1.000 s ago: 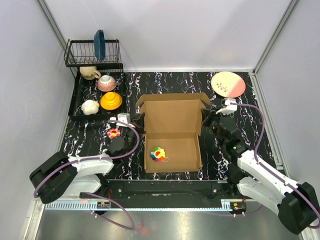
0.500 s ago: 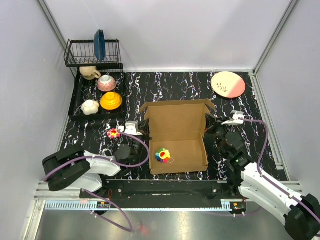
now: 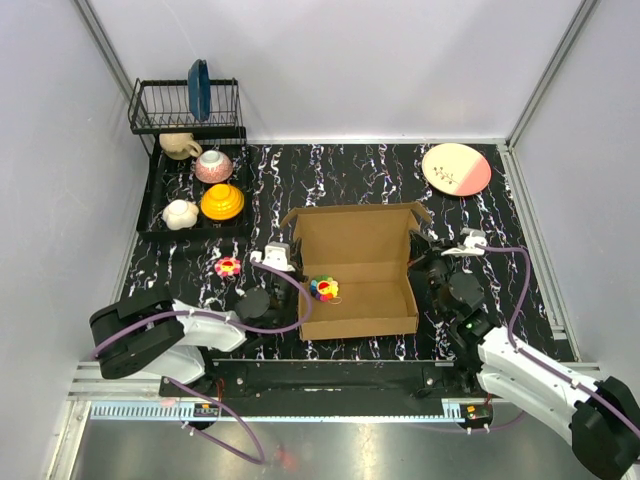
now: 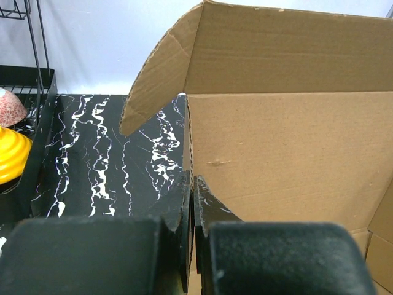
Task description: Fold the paper box
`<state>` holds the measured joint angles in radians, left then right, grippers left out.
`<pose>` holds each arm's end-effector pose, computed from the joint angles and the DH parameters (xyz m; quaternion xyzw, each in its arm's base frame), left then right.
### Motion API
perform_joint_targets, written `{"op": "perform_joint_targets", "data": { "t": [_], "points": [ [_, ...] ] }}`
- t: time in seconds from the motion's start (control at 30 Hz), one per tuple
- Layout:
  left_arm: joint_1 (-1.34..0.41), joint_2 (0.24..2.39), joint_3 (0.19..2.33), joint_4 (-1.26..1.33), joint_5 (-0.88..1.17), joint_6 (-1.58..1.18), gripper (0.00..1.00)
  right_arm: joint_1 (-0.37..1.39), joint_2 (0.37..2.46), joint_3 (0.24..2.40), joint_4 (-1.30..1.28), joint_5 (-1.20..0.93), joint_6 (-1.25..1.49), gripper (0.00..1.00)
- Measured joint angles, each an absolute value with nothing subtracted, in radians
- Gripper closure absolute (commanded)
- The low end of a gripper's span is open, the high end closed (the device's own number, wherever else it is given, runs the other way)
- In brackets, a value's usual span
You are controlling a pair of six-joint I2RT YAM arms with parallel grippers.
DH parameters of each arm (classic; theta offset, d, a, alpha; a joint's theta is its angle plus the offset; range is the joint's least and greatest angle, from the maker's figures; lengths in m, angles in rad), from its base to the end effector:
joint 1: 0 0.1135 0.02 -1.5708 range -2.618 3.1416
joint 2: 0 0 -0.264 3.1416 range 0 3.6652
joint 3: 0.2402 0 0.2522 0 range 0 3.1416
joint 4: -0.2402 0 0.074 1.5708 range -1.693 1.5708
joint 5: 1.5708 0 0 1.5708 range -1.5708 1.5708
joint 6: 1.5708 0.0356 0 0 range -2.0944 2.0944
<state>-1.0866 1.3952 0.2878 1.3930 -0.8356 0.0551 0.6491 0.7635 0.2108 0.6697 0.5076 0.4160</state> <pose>0.1309 -0.1921 0.2087 0.0227 0.6364 -0.1493 0.7564 0.1488 0.0912 0.2308 0.1115 0.6607 0.2235 0.7079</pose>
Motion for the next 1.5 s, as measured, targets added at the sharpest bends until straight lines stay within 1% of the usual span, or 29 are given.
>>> {"op": "perform_joint_targets", "data": {
  "t": [0.17, 0.33, 0.53, 0.7, 0.87, 1.07, 1.2, 1.37, 1.43, 1.5],
  "points": [
    [-1.098, 1.374, 0.304, 1.357, -0.838, 0.066, 1.00, 0.658, 0.739, 0.201, 0.665, 0.521, 0.410, 1.00],
    [-1.126, 1.361, 0.355, 1.327, -0.843, 0.089, 1.00, 0.669, 0.742, 0.201, 0.670, 0.581, 0.390, 1.00],
    [-1.147, 1.356, 0.376, 1.317, -0.847, 0.114, 1.00, 0.687, 0.815, 0.202, 0.749, 0.635, 0.371, 1.00],
    [-1.150, 1.355, 0.346, 1.318, -0.873, 0.108, 1.00, 0.715, 0.879, 0.200, 0.808, 0.655, 0.360, 1.00],
    [-1.154, 1.360, 0.321, 1.331, -0.883, 0.107, 1.00, 0.742, 0.896, 0.194, 0.842, 0.674, 0.337, 1.00],
    [-1.177, 1.410, 0.252, 1.346, -0.911, 0.054, 1.00, 0.776, 0.845, 0.154, 0.789, 0.672, 0.324, 1.00],
    [-1.186, 1.406, 0.250, 1.346, -0.921, 0.072, 1.00, 0.795, 0.740, 0.121, 0.721, 0.673, 0.327, 1.00],
    [-1.192, 1.395, 0.268, 1.327, -0.912, 0.121, 0.99, 0.801, 0.691, 0.101, 0.701, 0.677, 0.335, 1.00],
    [-1.192, 1.394, 0.276, 1.320, -0.905, 0.132, 0.98, 0.803, 0.689, 0.102, 0.694, 0.686, 0.333, 0.89],
    [-1.192, 1.385, 0.276, 1.317, -0.900, 0.135, 0.98, 0.805, 0.673, 0.109, 0.664, 0.686, 0.330, 0.83]
  ]
}}
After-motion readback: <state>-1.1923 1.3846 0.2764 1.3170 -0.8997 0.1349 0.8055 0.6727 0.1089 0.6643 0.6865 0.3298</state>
